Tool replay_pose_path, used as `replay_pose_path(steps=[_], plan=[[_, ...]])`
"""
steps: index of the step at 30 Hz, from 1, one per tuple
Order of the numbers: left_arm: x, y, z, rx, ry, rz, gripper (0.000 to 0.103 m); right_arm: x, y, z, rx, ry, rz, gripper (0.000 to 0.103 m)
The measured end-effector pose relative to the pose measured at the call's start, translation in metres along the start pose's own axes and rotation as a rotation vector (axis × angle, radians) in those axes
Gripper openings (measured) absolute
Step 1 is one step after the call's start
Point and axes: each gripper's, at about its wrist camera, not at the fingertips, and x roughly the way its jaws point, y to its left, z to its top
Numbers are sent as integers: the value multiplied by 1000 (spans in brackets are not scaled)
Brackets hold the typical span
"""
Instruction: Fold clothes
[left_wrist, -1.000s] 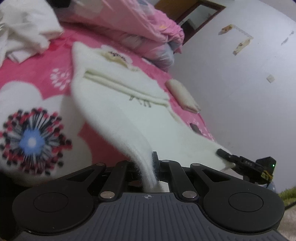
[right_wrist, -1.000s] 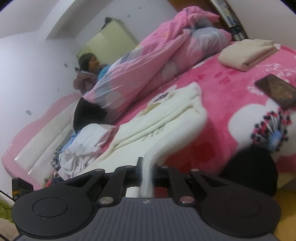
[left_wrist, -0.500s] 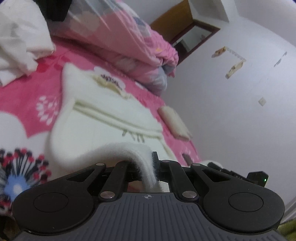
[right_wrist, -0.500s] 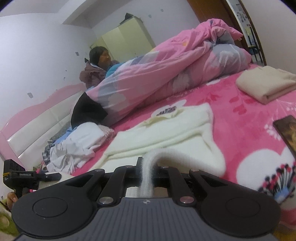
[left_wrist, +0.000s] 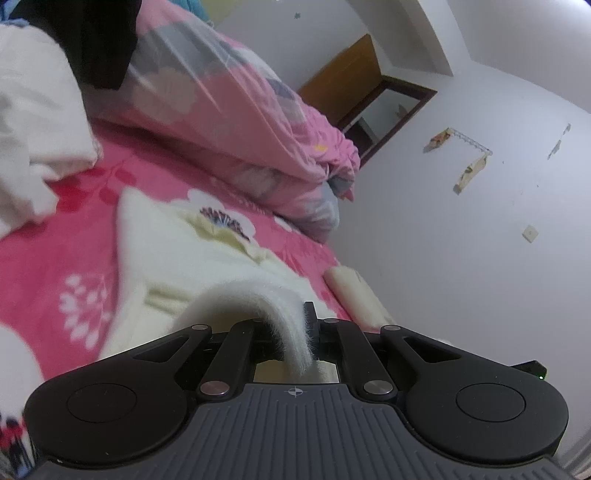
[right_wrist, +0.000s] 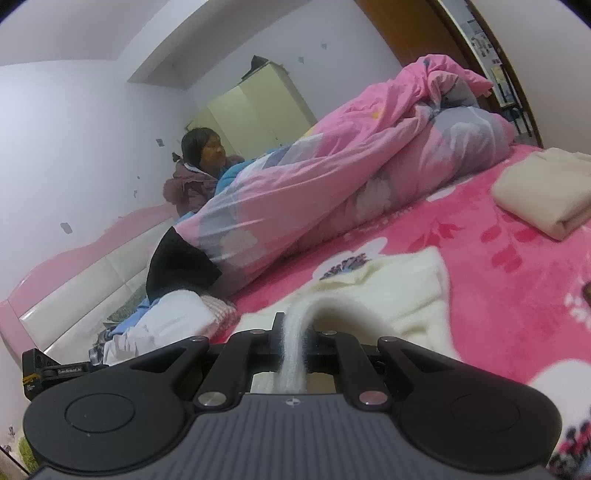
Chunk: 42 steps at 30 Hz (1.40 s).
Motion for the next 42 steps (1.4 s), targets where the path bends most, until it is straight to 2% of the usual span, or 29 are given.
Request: replay_pose_path(steps=[10, 27, 35, 42], plan=[[19, 14, 25, 12, -59, 35, 4, 40, -4, 27, -41, -40, 29, 7], [73, 44, 71, 13, -108, 105, 4, 122, -41, 65, -6, -78, 59, 7], [110, 78, 92, -53, -81, 127, 4, 175, -64, 82, 35, -44, 42, 7], [139, 97, 108, -64, -51, 129, 4, 204, -92, 86, 100, -31, 17, 7]])
